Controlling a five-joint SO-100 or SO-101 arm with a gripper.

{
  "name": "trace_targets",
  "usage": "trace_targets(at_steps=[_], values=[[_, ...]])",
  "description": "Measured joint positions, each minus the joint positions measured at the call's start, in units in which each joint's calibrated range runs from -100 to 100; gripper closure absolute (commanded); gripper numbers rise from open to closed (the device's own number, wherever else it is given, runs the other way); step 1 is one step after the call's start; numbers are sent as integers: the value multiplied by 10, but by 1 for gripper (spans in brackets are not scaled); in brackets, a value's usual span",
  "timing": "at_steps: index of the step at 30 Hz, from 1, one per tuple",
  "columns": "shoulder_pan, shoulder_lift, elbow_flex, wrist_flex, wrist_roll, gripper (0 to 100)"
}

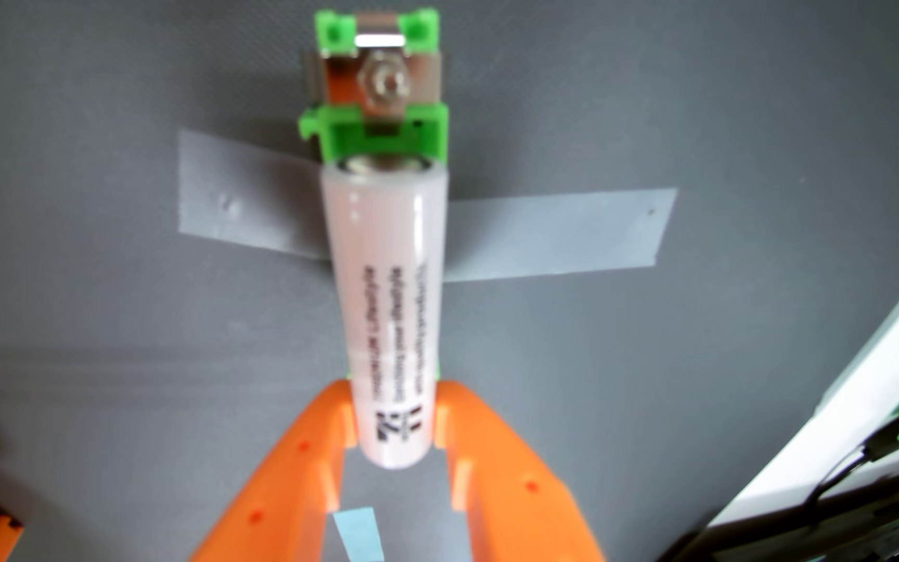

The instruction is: Insert Battery

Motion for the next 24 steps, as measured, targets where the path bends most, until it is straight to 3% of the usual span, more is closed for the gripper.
trace_targets(at_steps=[24], values=[[-5, -1, 29, -43, 14, 98]])
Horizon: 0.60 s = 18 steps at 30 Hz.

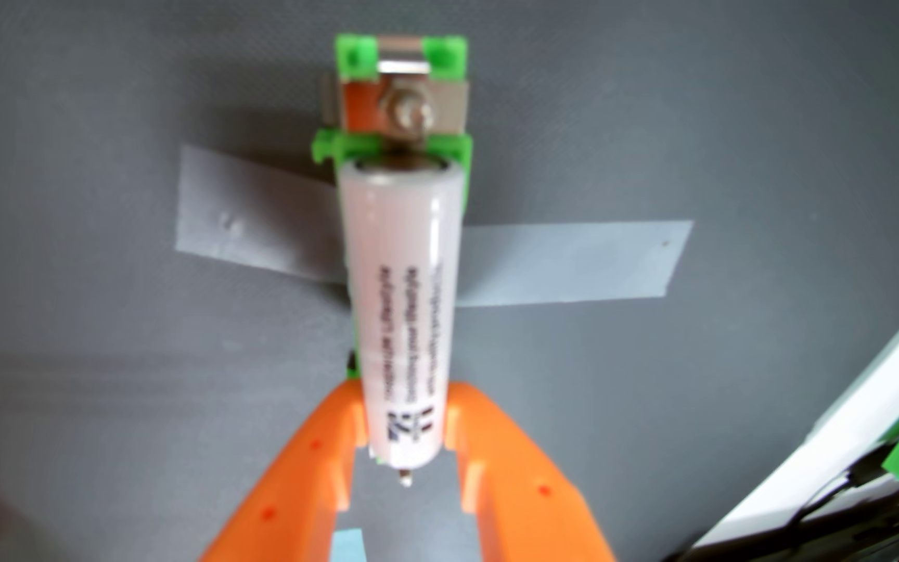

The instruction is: Insert Battery

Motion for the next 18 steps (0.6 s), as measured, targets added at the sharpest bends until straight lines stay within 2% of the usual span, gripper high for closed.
trace_targets(at_steps=[18], values=[[6, 0, 0, 0, 0, 98]])
